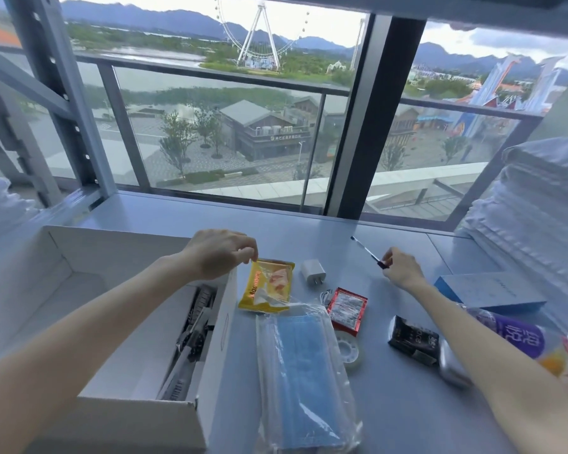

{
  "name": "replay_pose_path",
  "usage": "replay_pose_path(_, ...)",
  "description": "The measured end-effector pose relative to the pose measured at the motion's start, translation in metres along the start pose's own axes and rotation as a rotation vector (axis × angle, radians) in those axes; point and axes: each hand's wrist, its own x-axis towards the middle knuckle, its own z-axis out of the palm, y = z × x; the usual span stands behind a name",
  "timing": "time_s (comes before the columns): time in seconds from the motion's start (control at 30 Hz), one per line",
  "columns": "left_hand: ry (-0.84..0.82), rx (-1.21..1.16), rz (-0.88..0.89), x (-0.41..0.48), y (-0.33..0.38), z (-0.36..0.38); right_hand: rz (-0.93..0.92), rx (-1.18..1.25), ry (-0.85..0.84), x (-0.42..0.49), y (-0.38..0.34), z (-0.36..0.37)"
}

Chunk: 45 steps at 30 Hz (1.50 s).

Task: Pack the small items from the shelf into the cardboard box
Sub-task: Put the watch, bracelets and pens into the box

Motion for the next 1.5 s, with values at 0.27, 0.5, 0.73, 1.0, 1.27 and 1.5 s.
replay_pose_path(0.27,-0.064,-0.085,-0.048,-0.023,-0.037,-0.014,-0.33,0.516,-0.172,-0.046,-0.087,-0.049)
replay_pose_path(0.5,-0.074,-0.007,-0.098,-0.062,-0.103,-0.028,-1.002,0.351,-0.26,-0.128,-0.211,-0.057)
replay_pose_path(0.73,0.272,0.058,0.016,-0.074,-0.106,-0.008,-1.259,-0.198,-0.453,-0.181,-0.283,-0.004)
replay_pose_path(1.0,0.314,0.019,0.047,-0.074,-0.107,-0.004,-1.046,-0.442,-0.624,-0.189,-0.3,0.007)
replay_pose_path(1.27,0.248,0.057,0.011,-0.076,-0.103,-0.009,-0.992,-0.304,-0.511,-0.19,-0.291,0.003)
replay_pose_path(1.5,0.215,0.022,0.034,-0.073,-0.097,-0.014,-1.008,0.043,-0.094,-0.186,-0.227,-0.044)
